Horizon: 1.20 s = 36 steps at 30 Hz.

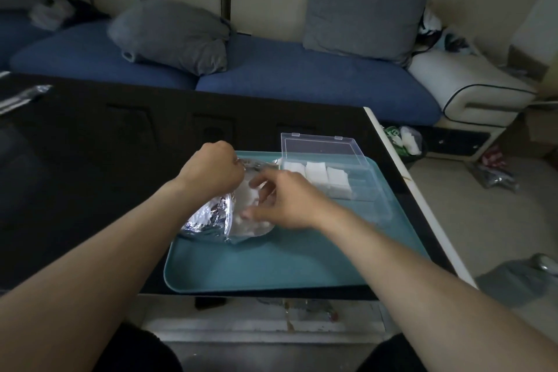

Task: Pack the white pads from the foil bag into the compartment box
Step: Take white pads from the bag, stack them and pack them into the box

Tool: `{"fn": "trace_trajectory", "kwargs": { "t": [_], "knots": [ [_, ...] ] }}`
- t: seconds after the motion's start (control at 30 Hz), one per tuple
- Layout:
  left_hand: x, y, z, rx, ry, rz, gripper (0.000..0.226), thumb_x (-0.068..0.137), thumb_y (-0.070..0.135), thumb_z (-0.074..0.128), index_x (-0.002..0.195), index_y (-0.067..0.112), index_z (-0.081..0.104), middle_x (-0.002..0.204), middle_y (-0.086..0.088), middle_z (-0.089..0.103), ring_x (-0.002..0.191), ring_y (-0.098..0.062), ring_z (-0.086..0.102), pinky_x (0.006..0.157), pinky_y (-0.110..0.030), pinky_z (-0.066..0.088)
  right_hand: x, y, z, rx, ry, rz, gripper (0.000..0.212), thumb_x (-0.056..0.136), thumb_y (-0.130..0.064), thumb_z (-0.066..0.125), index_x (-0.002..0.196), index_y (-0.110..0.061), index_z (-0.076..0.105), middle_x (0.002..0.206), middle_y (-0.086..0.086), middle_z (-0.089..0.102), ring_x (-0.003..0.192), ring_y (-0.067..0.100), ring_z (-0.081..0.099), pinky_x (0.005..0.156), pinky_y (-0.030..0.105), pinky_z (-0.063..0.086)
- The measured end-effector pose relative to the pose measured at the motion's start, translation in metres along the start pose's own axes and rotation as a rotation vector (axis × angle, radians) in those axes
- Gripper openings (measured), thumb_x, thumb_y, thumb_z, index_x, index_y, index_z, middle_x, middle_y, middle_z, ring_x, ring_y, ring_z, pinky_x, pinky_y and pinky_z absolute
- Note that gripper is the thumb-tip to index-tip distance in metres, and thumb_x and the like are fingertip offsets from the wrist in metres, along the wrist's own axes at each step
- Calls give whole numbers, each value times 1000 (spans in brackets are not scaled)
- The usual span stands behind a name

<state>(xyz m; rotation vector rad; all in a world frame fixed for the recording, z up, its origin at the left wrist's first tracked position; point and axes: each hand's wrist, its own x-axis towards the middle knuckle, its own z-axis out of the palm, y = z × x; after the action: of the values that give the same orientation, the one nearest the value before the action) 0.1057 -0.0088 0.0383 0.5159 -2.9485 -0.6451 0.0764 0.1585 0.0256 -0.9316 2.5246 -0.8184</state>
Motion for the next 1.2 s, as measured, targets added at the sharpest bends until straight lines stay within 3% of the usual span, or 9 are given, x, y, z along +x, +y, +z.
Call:
{"fn": "trace_trajectory", "kwargs": {
  "t": [0.1, 0.23, 0.5, 0.63, 0.7, 0.83, 0.93, 1.07, 1.2],
  "knots": [
    [-2, -2, -2, -85, -14, -14, 24, 93, 19, 52, 81, 3, 65, 74, -10, 64, 65, -25, 63, 51, -27, 44, 0, -5, 11, 8, 43, 6, 54, 74, -43, 86, 118, -21, 64, 89, -6, 68, 84, 11, 65, 78, 30, 54],
    [-3, -3, -1, -106, -5, -16, 26, 94, 20, 52, 77, 5, 64, 70, -8, 62, 60, -23, 60, 48, -25, 39, 3, -7, 18, 104, 169, 22, 32, 75, -31, 87, 99, -24, 67, 75, -11, 63, 68, 3, 60, 64, 20, 48],
    [-2, -4, 1, -79, 29, -6, 24, 93, 22, 53, 82, 5, 66, 75, -10, 64, 68, -26, 63, 57, -30, 48, 6, -5, 16, 149, 259, -16, 11, 79, -21, 83, 89, -20, 80, 64, -23, 57, 61, -10, 53, 57, 4, 37],
    [0, -4, 3, -52, 18, 2, 24, 95, 24, 50, 90, 7, 67, 78, -8, 65, 69, -25, 64, 62, -33, 55, 6, 6, 9, 211, 301, 63, 11, 78, -17, 81, 75, -24, 74, 62, -6, 70, 58, 2, 65, 63, 20, 50],
    [1, -3, 3, -43, 9, 2, 23, 95, 23, 50, 91, 8, 66, 78, -8, 64, 69, -25, 64, 59, -32, 53, 6, 5, 8, 228, 314, 67, 14, 78, -21, 81, 85, -25, 71, 72, -2, 74, 70, 10, 70, 71, 26, 53],
    [0, 0, 3, -40, -12, 11, 21, 91, 21, 50, 92, 7, 66, 82, -10, 65, 73, -28, 65, 67, -37, 57, 9, 1, 13, -49, 156, -41, 57, 77, -37, 82, 129, -20, 64, 108, -3, 58, 97, 9, 51, 78, 23, 40],
    [-2, 3, 4, -23, -25, 19, 22, 91, 21, 51, 95, 7, 67, 87, -11, 67, 78, -30, 65, 73, -39, 58, 13, 2, 19, -138, 93, -80, 60, 76, -41, 80, 132, -25, 64, 131, -2, 57, 118, 11, 43, 96, 28, 44],
    [0, 2, 7, 8, -15, 28, 25, 93, 26, 50, 95, 7, 66, 85, -9, 64, 76, -28, 62, 63, -33, 48, 12, 1, 17, -120, 183, -101, 53, 74, -34, 84, 121, -18, 65, 109, -6, 47, 98, 9, 45, 83, 20, 36],
    [1, 2, 8, 1, -15, 33, 30, 94, 33, 51, 94, 7, 66, 83, -8, 63, 76, -28, 62, 63, -32, 46, 10, -3, 18, -159, 254, -176, 44, 73, -25, 80, 113, -15, 66, 107, 0, 58, 106, 21, 56, 82, 22, 37]
  ]
}}
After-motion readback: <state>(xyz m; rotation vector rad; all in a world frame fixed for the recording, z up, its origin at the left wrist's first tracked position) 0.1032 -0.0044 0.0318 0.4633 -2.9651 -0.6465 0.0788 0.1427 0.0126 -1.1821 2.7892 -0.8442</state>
